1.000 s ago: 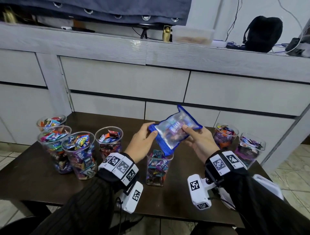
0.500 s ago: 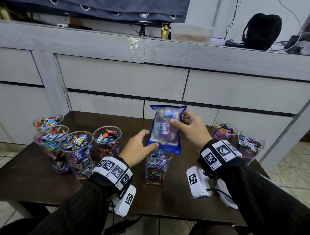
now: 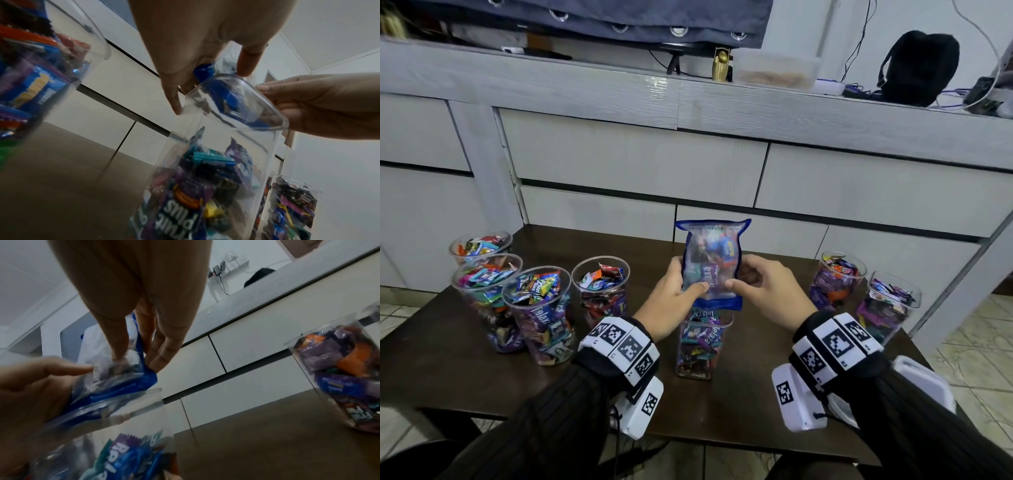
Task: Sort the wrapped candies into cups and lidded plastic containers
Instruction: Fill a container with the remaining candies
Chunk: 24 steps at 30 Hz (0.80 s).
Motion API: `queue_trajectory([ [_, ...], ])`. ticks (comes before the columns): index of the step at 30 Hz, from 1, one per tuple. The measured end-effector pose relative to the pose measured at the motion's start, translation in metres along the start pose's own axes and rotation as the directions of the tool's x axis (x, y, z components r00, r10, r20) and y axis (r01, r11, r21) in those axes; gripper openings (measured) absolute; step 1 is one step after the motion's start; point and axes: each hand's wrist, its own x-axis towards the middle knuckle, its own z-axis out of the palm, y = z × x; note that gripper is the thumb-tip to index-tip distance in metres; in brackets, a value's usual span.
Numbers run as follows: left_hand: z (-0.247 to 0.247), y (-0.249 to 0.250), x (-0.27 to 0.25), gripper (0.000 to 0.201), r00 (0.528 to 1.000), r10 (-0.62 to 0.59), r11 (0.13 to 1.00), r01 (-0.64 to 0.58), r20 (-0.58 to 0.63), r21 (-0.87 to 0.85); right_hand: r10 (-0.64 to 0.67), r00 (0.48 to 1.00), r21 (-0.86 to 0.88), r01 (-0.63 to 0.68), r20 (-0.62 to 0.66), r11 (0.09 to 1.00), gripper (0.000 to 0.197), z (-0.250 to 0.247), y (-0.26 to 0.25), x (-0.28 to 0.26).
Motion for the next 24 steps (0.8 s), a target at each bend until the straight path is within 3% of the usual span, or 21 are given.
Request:
queue_trajectory([
  [7, 0.005, 0.006, 0.004, 0.040, 0.995, -0.039, 0.999, 0.040, 0.089, -0.008, -0.046, 0.999, 0.024, 0.047, -0.021, 0.999, 0.023, 0.011, -0.008, -0.003],
  [24, 0.001, 0.010, -0.002, 0.035, 0.980, -0.064, 0.998, 0.067, 0.189, -0.009, -0.033, 0.999, -0.028, 0.033, -0.010, 0.999, 0.029, 0.009, -0.002, -0.004],
])
